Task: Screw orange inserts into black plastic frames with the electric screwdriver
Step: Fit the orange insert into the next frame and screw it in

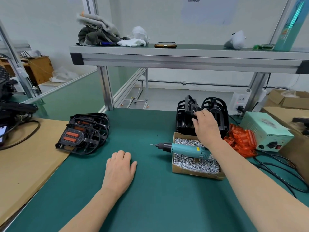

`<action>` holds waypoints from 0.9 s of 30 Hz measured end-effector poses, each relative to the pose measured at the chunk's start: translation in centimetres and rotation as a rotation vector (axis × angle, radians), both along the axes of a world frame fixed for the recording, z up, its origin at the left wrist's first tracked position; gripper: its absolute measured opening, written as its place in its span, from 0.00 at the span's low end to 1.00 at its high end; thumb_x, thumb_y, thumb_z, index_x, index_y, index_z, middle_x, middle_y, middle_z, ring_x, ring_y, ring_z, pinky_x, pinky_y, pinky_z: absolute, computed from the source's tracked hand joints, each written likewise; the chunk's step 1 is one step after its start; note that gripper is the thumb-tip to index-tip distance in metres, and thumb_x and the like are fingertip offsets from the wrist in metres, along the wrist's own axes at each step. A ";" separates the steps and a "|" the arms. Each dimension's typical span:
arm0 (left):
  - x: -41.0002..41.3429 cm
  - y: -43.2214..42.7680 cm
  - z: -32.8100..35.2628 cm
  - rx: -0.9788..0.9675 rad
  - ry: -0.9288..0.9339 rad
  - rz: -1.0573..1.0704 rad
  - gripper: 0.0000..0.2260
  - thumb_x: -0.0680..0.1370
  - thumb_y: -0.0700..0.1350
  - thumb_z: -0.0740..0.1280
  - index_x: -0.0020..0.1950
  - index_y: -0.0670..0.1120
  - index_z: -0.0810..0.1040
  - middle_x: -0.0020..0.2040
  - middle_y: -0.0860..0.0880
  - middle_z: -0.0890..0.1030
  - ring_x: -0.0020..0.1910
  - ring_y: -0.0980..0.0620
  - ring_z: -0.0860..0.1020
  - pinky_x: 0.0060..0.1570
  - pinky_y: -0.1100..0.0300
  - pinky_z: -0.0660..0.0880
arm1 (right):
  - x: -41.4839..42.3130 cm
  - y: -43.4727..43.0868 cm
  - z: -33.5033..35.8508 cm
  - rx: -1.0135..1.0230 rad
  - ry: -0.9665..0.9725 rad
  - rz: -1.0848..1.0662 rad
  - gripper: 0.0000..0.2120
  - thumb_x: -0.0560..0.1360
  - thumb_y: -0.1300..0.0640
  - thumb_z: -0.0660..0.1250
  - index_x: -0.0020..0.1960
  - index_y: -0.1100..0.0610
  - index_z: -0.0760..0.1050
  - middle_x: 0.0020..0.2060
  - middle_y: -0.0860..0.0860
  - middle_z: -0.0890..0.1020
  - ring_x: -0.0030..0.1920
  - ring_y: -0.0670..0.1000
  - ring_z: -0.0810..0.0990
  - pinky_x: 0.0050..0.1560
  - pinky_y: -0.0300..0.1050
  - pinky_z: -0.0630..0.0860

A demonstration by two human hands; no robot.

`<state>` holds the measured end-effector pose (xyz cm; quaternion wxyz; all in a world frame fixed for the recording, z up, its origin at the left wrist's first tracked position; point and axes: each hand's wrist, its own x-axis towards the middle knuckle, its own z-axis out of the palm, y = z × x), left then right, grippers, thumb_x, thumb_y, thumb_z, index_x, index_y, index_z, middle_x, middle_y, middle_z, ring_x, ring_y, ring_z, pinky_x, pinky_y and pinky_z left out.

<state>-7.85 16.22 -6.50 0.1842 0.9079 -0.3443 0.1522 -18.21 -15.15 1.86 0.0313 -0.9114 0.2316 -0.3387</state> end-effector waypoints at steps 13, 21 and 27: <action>0.0 0.5 0.1 -0.113 0.160 -0.059 0.10 0.79 0.49 0.69 0.52 0.42 0.79 0.49 0.48 0.75 0.51 0.47 0.72 0.56 0.55 0.69 | -4.7 9.3 0.9 0.658 -0.708 0.119 0.07 0.81 0.59 0.67 0.58 0.57 0.78 0.50 0.49 0.78 0.43 0.50 0.84 0.47 0.41 0.80; -0.1 0.9 0.4 -0.222 0.233 -0.076 0.09 0.77 0.47 0.71 0.51 0.42 0.79 0.48 0.51 0.76 0.51 0.49 0.73 0.55 0.59 0.68 | -6.8 15.7 -1.9 0.978 -0.851 0.201 0.06 0.81 0.61 0.65 0.49 0.51 0.75 0.41 0.44 0.83 0.40 0.48 0.85 0.43 0.34 0.77; -2.1 0.9 1.3 -0.398 0.433 -0.052 0.08 0.77 0.50 0.72 0.50 0.47 0.79 0.48 0.54 0.79 0.51 0.51 0.78 0.54 0.58 0.73 | -8.0 18.3 -4.0 1.293 -0.940 0.237 0.07 0.80 0.67 0.66 0.51 0.55 0.77 0.42 0.43 0.85 0.40 0.51 0.86 0.45 0.37 0.80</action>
